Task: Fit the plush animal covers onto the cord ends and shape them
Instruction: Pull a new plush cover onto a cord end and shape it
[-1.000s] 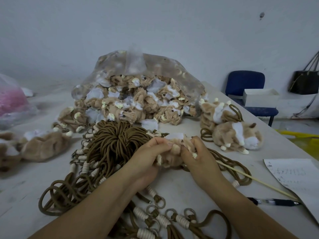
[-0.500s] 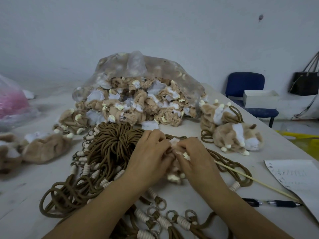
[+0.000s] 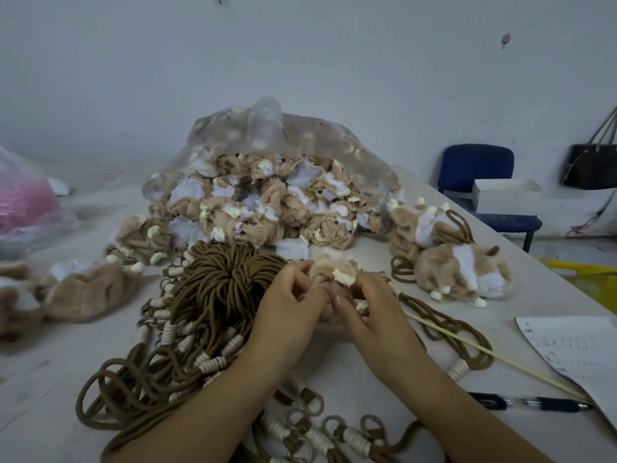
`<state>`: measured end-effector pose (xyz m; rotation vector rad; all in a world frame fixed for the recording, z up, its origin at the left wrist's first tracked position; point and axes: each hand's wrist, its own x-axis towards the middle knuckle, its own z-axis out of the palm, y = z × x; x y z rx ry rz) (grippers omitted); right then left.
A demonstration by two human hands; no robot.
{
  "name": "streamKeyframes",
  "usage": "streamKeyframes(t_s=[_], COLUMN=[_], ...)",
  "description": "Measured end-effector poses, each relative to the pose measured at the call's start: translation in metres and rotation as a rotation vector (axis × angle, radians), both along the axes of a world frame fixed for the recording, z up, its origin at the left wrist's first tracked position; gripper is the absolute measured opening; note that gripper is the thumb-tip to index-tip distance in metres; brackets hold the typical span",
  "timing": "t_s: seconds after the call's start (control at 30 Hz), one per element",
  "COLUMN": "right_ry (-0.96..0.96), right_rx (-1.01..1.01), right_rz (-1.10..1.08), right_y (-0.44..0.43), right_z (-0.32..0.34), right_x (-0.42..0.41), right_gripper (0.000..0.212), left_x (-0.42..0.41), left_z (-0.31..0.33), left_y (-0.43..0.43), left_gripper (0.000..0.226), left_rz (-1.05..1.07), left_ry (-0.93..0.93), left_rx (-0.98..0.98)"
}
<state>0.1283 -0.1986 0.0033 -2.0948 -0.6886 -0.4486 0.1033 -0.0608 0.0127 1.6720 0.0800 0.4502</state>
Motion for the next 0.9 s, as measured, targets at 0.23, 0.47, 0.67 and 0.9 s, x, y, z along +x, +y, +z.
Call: streamKeyframes(t_s=[0.23,0.47,0.67,0.9], right_ry=[-0.089,-0.265,-0.260,0.040], right_rx=[-0.016,-0.066,-0.088,0.074], right_rz=[-0.044,-0.073,-0.144,-0.146], right_y=[-0.002,-0.006,-0.005,-0.009], right_z=[-0.002,0.005,-0.002,-0.009], right_x=[0.003,0.004,0.006,0.012], right_gripper=[0.016,0.017,0.019,0.009], left_x=[-0.002,0.001,-0.003,0.000], left_z=[0.004,0.006,0.007,0.008], left_y=[0.004,0.009,0.005,0.001], left_gripper=[0.038,0.018,0.011,0.027], left_rz=[-0.004,-0.074,-0.185,-0.322], left_ry=[-0.082,0.017,0.159,0.176], left_rx=[0.616,0.512,-0.142,-0.526])
